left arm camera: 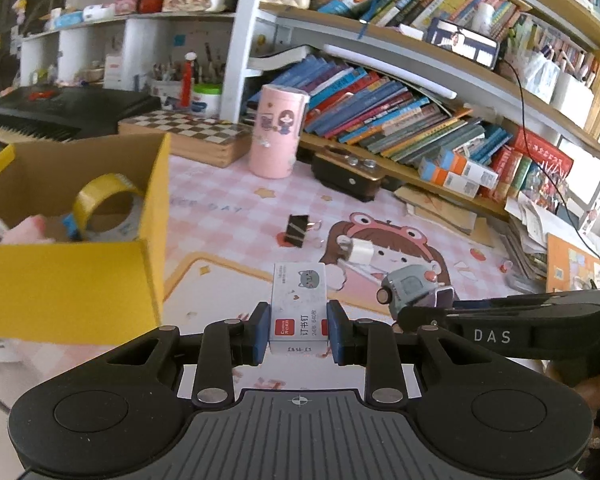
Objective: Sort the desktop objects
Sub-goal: 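Lift the charger box and toy robot and carry both to the yellow box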
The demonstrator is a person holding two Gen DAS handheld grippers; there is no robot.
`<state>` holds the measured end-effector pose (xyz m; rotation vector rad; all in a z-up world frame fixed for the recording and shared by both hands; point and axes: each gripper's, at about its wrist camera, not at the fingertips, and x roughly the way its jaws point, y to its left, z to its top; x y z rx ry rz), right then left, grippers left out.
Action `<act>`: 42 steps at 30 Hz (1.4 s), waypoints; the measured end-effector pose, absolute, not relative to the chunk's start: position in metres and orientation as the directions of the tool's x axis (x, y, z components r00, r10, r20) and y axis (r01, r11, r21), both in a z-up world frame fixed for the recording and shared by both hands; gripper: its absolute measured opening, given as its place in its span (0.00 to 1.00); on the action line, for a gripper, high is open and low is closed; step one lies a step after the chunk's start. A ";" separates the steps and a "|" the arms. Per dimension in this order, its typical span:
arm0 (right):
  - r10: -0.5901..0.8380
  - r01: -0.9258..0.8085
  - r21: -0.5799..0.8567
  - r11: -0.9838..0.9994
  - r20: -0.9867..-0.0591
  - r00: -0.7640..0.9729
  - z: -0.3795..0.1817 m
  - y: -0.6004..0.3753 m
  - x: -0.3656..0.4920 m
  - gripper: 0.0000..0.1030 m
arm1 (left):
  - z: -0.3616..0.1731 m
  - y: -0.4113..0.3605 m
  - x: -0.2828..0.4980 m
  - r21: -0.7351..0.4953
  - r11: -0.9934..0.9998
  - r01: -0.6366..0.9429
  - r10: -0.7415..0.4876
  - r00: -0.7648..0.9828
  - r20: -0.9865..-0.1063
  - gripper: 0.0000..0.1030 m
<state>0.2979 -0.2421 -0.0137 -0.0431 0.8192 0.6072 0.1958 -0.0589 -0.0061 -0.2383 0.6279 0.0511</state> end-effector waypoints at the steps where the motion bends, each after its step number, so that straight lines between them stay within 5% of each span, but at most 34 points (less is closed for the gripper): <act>1: 0.494 -0.529 0.192 0.827 -0.698 0.519 -0.014 -0.238 0.294 0.35 | -0.007 -0.056 0.192 -0.209 0.970 -0.125 -0.023 0.809 -0.588 0.27; 42: 0.512 -0.579 0.170 0.797 -0.697 0.501 -0.007 -0.098 0.108 0.35 | -0.006 0.074 0.019 -0.248 0.959 -0.139 -0.024 0.830 -0.557 0.27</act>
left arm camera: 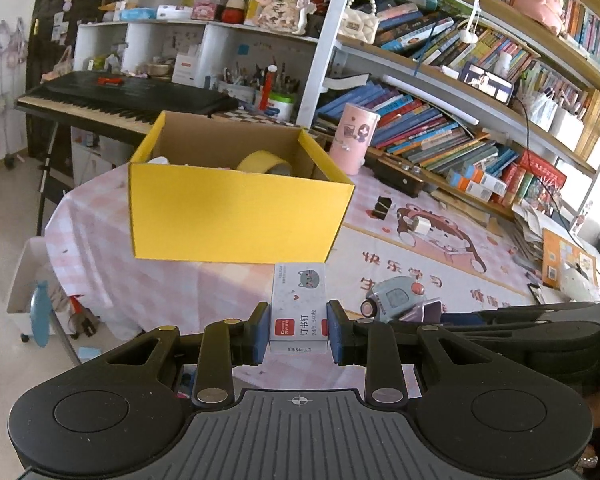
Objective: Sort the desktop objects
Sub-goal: 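Lift the charger box and toy robot and carry both to the yellow box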
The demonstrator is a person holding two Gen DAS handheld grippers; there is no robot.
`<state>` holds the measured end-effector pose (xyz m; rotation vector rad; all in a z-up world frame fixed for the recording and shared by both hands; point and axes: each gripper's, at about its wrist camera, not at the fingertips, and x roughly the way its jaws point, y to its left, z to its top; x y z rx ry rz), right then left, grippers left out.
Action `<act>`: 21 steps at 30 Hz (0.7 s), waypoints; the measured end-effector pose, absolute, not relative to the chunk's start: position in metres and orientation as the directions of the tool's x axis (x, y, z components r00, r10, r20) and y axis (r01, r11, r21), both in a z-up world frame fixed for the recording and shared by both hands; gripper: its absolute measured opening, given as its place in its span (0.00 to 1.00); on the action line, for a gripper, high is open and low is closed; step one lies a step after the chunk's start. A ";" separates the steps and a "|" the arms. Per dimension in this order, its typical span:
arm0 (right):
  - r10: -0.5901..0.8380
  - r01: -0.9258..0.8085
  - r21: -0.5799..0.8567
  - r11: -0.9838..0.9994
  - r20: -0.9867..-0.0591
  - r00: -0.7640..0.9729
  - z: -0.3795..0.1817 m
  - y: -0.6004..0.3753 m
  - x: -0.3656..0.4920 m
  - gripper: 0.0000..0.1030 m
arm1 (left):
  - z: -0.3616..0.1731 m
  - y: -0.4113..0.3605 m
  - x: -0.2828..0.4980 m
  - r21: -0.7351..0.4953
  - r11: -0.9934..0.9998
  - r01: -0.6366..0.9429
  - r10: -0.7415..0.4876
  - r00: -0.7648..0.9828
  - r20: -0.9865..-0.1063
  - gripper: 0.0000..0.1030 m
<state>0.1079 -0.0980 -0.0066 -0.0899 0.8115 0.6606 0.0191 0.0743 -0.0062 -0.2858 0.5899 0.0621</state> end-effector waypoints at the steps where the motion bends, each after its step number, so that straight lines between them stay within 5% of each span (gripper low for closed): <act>1: 0.512 -0.578 0.170 0.798 -0.697 0.501 -0.007 -0.096 0.105 0.35 | -0.006 0.076 0.017 -0.248 0.959 -0.138 -0.024 0.831 -0.556 0.27; 21: 0.524 -0.602 0.156 0.783 -0.687 0.503 -0.001 -0.065 0.073 0.35 | -0.003 0.104 -0.016 -0.256 0.954 -0.154 -0.004 0.850 -0.527 0.27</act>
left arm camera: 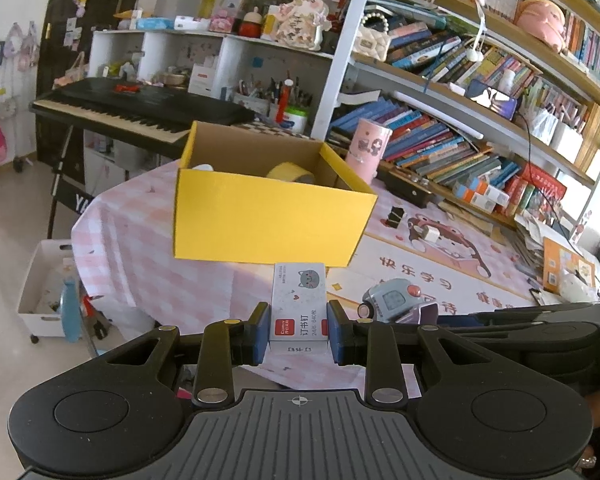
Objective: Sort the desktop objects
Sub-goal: 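Lift the charger box and toy robot and carry both to the yellow box, then lower the charger box and toy robot into the yellow box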
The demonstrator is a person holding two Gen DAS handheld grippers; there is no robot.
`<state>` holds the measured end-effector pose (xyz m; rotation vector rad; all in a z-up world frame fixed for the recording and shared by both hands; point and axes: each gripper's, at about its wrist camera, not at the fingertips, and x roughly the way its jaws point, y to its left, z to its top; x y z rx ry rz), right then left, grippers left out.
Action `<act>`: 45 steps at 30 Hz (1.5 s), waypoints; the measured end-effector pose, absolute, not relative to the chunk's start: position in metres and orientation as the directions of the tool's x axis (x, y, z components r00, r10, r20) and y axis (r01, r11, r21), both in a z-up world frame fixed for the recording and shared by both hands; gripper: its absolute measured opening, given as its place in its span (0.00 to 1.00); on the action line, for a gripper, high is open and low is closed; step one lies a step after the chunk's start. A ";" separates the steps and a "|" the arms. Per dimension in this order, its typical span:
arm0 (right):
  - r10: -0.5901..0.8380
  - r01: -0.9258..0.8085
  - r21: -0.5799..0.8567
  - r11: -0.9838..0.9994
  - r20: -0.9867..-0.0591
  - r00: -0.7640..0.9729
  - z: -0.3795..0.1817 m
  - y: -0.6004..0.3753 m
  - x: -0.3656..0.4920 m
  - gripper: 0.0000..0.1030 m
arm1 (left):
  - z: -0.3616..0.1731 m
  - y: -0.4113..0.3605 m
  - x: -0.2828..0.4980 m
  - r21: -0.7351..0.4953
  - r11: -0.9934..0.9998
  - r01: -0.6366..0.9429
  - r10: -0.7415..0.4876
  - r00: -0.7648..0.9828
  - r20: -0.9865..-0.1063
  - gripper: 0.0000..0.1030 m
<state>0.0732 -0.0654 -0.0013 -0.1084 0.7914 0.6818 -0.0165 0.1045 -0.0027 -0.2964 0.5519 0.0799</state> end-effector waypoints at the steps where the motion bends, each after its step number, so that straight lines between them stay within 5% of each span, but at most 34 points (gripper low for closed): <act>1: 0.525 -0.605 0.155 0.781 -0.688 0.501 -0.001 -0.063 0.072 0.35 | -0.003 0.106 -0.018 -0.257 0.954 -0.156 -0.003 0.850 -0.527 0.27; 19: 0.535 -0.628 0.126 0.768 -0.665 0.521 0.013 -0.043 0.088 0.35 | 0.007 0.125 -0.004 -0.258 0.948 -0.186 0.040 0.874 -0.484 0.27; 34: 0.592 -0.636 0.140 0.759 -0.555 0.584 0.051 -0.023 0.182 0.35 | 0.036 0.137 0.085 -0.205 0.959 -0.197 0.102 0.911 -0.399 0.27; 45: 0.596 -0.690 0.067 0.721 -0.569 0.567 0.044 0.000 0.240 0.35 | 0.036 0.150 0.146 -0.169 0.946 -0.275 0.187 0.894 -0.408 0.27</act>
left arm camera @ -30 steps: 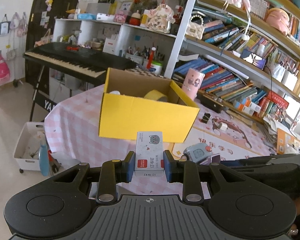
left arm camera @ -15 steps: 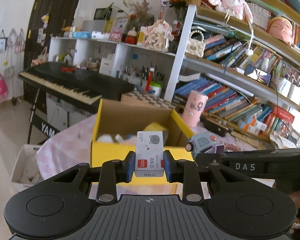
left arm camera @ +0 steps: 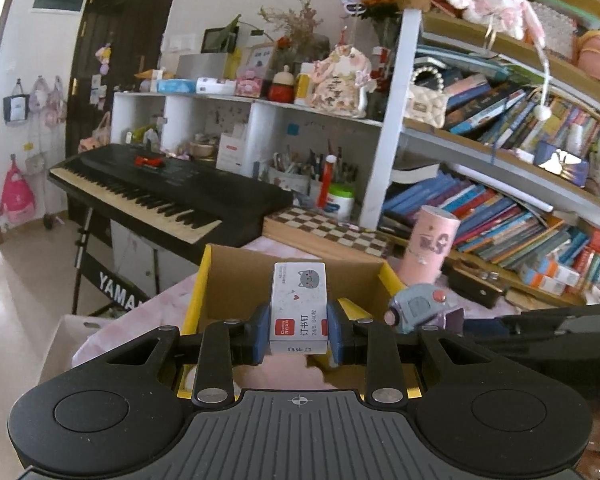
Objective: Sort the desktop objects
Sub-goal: 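Lower the charger box and toy robot into the yellow box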
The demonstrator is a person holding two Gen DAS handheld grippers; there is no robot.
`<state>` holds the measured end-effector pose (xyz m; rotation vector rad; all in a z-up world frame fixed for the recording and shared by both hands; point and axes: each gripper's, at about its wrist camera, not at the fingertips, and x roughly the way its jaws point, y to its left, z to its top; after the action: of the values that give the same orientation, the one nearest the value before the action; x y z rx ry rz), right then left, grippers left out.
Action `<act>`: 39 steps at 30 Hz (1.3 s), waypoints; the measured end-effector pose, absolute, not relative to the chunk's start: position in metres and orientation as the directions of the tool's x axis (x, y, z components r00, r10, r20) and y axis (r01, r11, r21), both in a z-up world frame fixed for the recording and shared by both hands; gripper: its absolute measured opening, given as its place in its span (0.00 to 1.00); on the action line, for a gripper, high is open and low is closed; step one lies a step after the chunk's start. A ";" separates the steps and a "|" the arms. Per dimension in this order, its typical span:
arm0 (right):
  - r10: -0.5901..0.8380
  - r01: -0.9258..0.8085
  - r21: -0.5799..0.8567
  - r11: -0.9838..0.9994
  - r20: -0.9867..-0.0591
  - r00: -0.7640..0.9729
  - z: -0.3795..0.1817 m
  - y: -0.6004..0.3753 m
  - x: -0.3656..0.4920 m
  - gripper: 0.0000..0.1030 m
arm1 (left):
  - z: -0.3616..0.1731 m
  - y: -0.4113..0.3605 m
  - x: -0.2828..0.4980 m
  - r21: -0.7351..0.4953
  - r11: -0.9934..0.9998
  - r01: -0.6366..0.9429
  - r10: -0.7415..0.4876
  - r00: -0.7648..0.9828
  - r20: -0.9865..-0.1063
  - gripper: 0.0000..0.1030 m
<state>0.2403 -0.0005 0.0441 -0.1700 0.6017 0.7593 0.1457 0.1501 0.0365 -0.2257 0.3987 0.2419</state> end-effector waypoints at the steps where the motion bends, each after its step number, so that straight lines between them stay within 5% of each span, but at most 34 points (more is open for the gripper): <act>1: 0.593 -0.697 0.055 0.715 -0.574 0.564 0.041 0.002 0.245 0.35 | 0.035 0.151 0.151 -0.164 0.946 -0.280 0.191 0.890 -0.413 0.27; 22: 0.509 -0.858 -0.173 0.484 -0.741 0.437 -0.013 0.055 0.308 0.35 | -0.024 0.158 0.244 -0.048 0.938 -0.342 0.240 0.745 -0.622 0.27; 39: 0.446 -0.870 -0.274 0.410 -0.772 0.453 -0.026 0.076 0.318 0.38 | -0.027 0.157 0.258 -0.042 0.943 -0.329 0.229 0.738 -0.634 0.29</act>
<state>0.3177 0.0760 -0.0259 -0.7395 0.6683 0.9106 0.2578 0.1569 -0.0267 -0.1555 0.6743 0.3076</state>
